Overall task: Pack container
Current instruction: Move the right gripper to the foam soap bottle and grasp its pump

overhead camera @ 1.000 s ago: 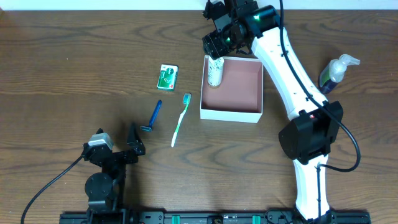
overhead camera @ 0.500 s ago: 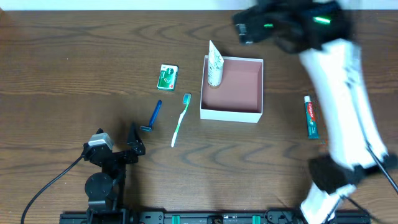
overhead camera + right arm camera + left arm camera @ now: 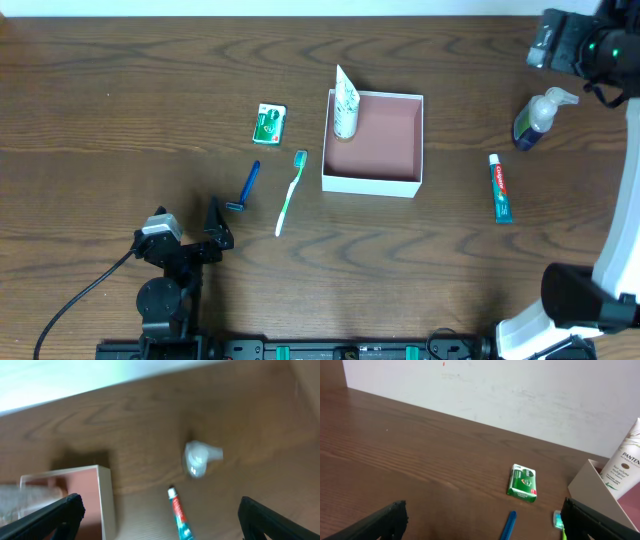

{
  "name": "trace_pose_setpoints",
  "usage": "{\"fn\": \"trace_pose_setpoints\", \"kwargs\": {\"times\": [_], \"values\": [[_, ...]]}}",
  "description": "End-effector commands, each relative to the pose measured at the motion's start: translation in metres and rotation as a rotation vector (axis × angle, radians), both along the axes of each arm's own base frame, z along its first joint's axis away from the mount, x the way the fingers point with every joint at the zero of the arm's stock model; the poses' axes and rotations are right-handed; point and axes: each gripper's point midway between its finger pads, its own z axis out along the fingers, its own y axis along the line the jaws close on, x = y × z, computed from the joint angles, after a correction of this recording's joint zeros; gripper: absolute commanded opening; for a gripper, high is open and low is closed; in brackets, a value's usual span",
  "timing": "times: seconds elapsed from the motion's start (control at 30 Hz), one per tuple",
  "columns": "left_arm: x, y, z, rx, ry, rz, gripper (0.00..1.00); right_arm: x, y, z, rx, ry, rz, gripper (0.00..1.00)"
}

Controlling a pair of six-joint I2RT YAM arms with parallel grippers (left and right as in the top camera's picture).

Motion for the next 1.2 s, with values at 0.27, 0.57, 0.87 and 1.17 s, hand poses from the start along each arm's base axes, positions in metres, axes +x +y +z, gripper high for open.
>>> {"fn": "trace_pose_setpoints", "kwargs": {"times": [0.27, 0.57, 0.87, 1.17], "values": [[0.0, 0.0, -0.017, 0.004, 0.041, 0.0, 0.98, 0.009, -0.044, -0.05, 0.491, -0.033, -0.842, 0.99], [0.0, 0.0, -0.017, 0.004, 0.041, 0.0, 0.98, 0.025, -0.049, -0.091, 0.569, 0.019, -1.049, 0.99], [0.0, 0.0, -0.017, 0.004, 0.041, 0.0, 0.98, 0.041, -0.06, -0.141, 0.61, 0.077, -1.24, 0.99], [0.0, 0.0, -0.017, 0.004, 0.041, 0.0, 0.98, 0.042, -0.071, -0.182, 0.57, 0.159, -1.309, 0.96]]}}
